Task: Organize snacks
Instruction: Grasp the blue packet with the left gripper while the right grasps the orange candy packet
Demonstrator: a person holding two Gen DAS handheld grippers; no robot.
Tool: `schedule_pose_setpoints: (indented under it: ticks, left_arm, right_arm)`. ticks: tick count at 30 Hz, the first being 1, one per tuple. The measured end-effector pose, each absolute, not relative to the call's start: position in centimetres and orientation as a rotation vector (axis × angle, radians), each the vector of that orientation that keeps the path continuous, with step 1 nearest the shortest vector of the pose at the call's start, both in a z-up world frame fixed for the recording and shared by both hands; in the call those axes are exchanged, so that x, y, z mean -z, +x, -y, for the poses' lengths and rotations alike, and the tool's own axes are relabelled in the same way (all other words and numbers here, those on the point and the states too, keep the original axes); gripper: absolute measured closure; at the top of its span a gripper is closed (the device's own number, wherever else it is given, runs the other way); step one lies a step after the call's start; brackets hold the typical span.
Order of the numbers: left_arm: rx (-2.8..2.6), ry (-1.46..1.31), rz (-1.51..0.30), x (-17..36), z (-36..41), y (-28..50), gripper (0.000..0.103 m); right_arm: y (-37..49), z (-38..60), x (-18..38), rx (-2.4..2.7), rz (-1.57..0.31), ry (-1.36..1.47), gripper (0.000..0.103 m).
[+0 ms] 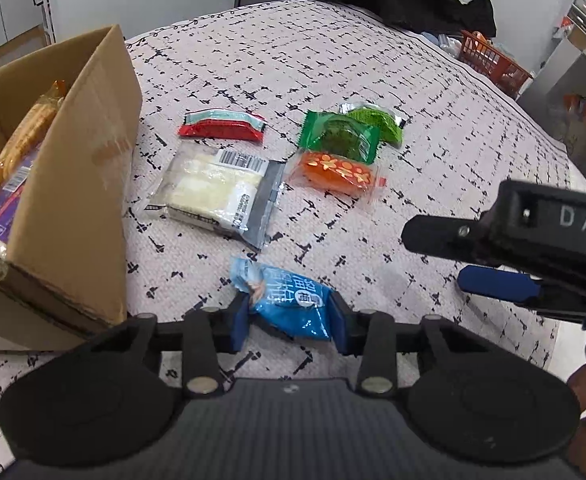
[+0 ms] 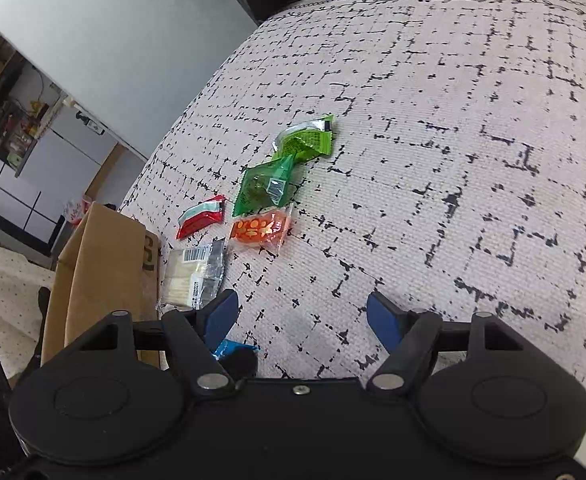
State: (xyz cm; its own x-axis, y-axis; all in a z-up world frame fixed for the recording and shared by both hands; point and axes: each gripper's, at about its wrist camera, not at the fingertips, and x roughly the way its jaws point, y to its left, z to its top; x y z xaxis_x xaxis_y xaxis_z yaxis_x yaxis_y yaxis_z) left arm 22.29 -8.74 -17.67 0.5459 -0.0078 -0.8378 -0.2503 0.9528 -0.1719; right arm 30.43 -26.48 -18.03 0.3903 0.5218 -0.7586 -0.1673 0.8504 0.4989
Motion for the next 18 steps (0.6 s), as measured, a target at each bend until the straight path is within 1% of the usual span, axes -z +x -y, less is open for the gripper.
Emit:
schedule_pose_setpoints:
  ticks: [4,7,9,11,15,18]
  left_arm:
    - [-0.162,-0.316,-0.948,16.8,8.1,22.2,0.068]
    - [-0.169,-0.326,-0.914,15.9,7.7,22.4,0.071]
    - [-0.175,-0.332,-0.888,15.1,7.5,22.5,0.071]
    - [-0.183,-0.340,-0.870,14.6,7.2,22.7,0.072]
    - [-0.191,-0.356,-0.851,14.0,6.6,23.1,0.072]
    - [-0.194,-0.367,-0.847,13.9,6.3,23.3,0.072]
  right_arm:
    - [30.9,25.9,17.9,-0.468,-1.070,0.349,0.034]
    - [31.4,25.5,17.9,-0.480,-1.061,0.340,0.040]
    - [31.8,25.1,18.0,-0.485,-1.054,0.323,0.042]
    - [32.3,24.6,18.1,-0.492,-1.050,0.315,0.046]
    - [33.4,23.6,18.6,-0.501,-1.049,0.302,0.047]
    - [34.4,22.9,19.2,-0.503,-1.053,0.306,0.052]
